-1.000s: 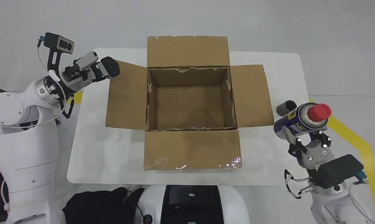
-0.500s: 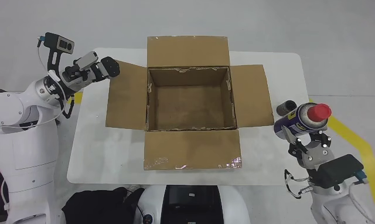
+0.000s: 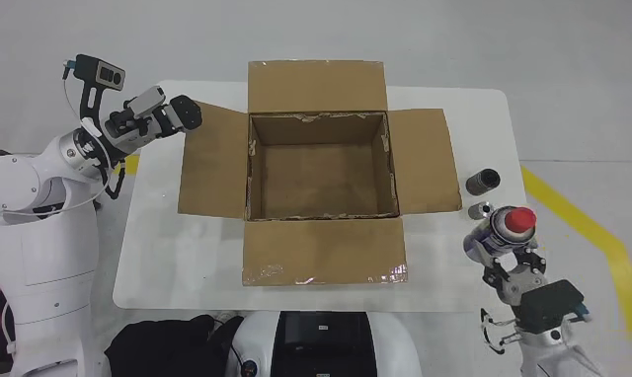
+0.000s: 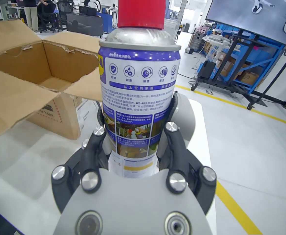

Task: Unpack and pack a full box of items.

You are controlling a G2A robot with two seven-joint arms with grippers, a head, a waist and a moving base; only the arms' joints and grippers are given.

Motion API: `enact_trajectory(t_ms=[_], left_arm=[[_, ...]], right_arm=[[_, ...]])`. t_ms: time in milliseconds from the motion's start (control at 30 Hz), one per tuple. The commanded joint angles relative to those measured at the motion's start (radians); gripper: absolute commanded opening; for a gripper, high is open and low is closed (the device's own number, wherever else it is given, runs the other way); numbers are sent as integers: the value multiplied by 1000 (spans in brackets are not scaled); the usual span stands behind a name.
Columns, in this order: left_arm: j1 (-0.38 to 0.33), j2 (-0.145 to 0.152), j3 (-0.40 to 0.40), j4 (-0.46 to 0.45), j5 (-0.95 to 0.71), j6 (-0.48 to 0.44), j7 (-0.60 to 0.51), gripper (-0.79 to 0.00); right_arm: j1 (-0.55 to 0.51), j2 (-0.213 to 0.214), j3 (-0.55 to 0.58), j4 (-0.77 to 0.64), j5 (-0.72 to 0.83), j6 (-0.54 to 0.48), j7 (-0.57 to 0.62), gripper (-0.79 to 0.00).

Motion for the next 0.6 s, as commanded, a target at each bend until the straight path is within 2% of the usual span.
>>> enact_trajectory(t_ms=[0,167,567], left_arm=[[0,0,0,0,0,0,0,0],[0,0,0,0,0,0,0,0],[0,0,0,0,0,0,0,0]], right_arm=[[0,-1,-12,32,-14,-4,-38,-785],[36,-3,-36,132,-30,-3,-91,-785],[204,-5,-71,303,-19,-1,-41,-785]])
